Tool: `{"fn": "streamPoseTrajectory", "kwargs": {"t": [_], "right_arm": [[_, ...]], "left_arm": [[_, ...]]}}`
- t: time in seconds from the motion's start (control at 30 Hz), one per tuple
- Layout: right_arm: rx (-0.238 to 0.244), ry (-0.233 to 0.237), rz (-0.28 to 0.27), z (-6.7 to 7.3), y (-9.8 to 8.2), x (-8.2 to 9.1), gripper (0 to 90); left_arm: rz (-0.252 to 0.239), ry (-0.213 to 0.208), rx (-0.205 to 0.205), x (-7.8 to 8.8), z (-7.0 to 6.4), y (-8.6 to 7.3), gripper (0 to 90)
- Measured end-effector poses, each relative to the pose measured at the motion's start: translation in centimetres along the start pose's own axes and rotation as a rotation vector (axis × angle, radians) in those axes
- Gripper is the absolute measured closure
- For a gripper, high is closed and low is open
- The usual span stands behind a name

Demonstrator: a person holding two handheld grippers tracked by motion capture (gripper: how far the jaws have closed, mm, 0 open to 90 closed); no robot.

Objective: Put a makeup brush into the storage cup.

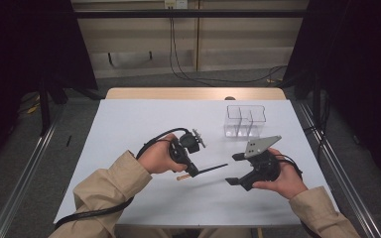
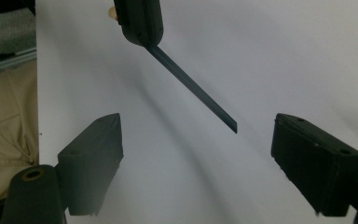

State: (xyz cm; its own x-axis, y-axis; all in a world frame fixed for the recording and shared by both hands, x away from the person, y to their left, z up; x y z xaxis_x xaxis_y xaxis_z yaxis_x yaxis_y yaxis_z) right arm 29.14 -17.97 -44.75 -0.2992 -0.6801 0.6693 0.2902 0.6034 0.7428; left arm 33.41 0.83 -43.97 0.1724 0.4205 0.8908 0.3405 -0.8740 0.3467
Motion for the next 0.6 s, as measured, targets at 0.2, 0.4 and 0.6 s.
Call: {"fn": "streamPoseTrajectory", "kwargs": {"t": [0.2,0.4,0.6], "right_arm": [[0.024,0.023,0.015,0.0,0.5,-0.4,19.5],[0.055,0.046,0.068,0.0,0.9,-0.9,23.8],[0.063,0.087,0.113,0.4,1.2,-1.8,25.6]], "left_arm": [[0.008,-0.008,-0.019,-0.1,-0.4,0.5,83.8],[0.006,-0.019,-0.024,-0.3,-0.7,0.8,83.8],[0.008,-0.029,-0.029,-0.6,-0.7,0.9,83.8]]}}
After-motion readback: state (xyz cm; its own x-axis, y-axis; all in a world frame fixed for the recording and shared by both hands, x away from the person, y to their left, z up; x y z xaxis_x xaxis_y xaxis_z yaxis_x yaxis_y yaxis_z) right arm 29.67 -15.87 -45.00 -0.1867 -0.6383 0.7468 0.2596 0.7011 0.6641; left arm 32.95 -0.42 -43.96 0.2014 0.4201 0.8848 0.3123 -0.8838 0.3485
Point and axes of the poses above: each handheld gripper's, and its own axes: x roughly backward along the jaws, y roughly out of its top, z roughly to its left, the point moved 5 cm from there along -x, roughly forward along the jaws, and after that the axes turned 3 degrees about x, right-handed, at the moved point
